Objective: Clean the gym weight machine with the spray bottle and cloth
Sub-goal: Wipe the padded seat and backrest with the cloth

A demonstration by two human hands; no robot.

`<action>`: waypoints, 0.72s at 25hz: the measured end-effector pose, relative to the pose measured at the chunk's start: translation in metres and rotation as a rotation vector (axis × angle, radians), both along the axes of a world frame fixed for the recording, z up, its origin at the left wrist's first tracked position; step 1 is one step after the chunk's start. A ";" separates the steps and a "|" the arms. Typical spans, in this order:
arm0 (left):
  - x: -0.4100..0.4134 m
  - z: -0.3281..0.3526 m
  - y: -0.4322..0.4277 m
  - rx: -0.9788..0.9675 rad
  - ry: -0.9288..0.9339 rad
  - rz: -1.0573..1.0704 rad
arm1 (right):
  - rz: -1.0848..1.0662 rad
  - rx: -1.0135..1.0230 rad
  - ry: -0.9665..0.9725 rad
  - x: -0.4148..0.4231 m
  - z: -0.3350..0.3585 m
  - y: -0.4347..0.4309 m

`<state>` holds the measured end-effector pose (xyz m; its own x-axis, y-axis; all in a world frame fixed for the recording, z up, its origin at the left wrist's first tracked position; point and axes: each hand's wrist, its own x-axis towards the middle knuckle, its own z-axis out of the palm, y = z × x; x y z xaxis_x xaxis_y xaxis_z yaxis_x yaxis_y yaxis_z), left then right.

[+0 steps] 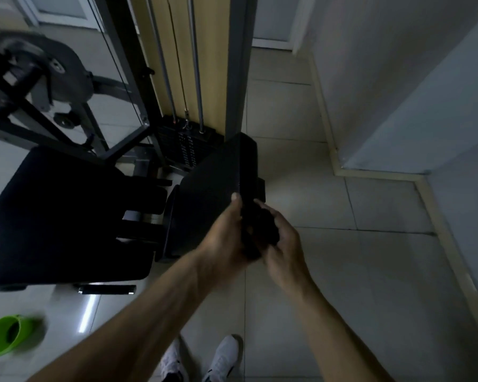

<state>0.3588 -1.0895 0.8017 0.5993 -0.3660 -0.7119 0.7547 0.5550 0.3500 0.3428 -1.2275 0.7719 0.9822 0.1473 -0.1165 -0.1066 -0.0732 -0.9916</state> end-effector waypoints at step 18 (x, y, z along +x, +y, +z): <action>0.082 -0.078 0.055 0.741 -0.269 -0.177 | 0.025 -0.784 -0.169 0.154 -0.046 0.066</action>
<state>0.4411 -1.0344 0.7240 0.7621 0.0386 -0.6463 0.6471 -0.0124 0.7623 0.4966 -1.1614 0.7259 0.9933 0.1066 -0.0457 0.0511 -0.7556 -0.6530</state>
